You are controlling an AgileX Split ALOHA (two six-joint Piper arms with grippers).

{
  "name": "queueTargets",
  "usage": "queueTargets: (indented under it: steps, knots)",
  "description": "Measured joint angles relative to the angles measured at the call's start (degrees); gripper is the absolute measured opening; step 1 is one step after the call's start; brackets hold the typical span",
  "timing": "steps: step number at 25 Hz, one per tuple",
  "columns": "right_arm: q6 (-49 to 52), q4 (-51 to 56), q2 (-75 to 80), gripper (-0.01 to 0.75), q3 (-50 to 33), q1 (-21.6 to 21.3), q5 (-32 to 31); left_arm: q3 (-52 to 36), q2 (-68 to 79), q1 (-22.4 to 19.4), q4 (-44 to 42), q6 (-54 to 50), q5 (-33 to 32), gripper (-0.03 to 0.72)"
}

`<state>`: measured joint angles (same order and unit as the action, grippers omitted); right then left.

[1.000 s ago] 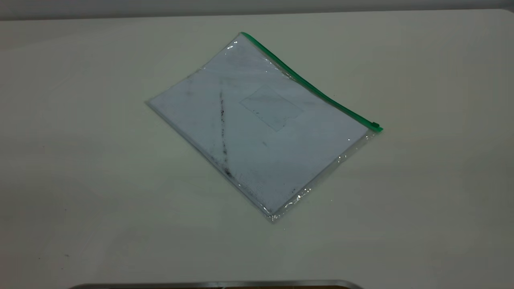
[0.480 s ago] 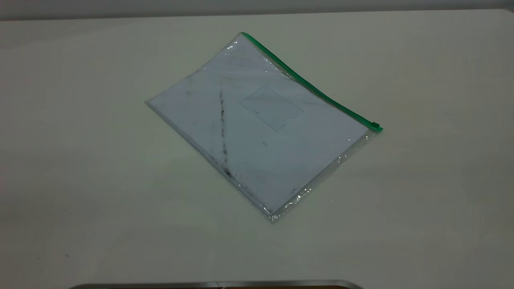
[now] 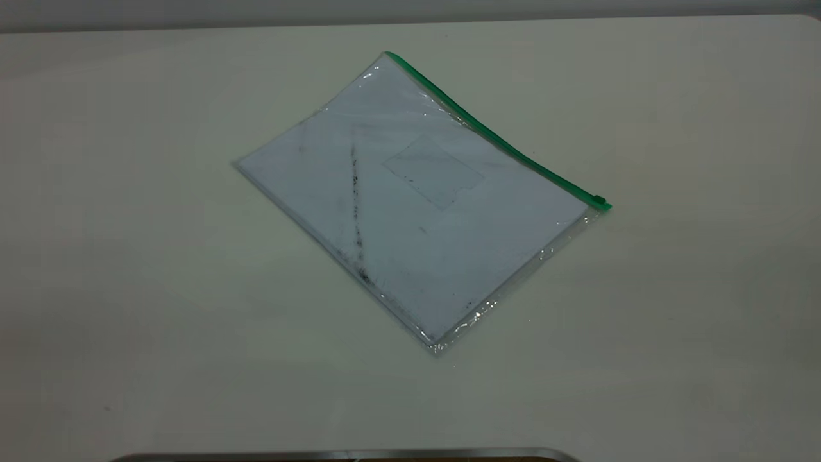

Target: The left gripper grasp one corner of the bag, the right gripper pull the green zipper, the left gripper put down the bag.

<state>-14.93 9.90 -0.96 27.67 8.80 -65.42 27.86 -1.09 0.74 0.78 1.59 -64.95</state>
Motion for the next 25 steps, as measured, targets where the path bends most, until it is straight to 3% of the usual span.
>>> queueTargets:
  steps: [5,7,17,25]
  knots:
    - [-0.1,0.1,0.0,0.484,0.0,-10.2,0.0,0.0,0.0,0.0,0.0,0.0,0.0,0.588]
    - [0.2,-0.3,0.0,0.484,0.0,-12.4,0.0,0.0,0.0,0.0,0.0,0.0,0.0,0.588]
    - [11.3,-9.1,0.0,0.484,0.0,-13.0,0.2,0.0,0.0,0.0,0.0,0.0,0.0,0.588]
    - [12.3,-9.5,0.0,0.484,0.0,-13.0,0.4,0.0,0.0,0.0,0.0,0.0,0.0,0.588]
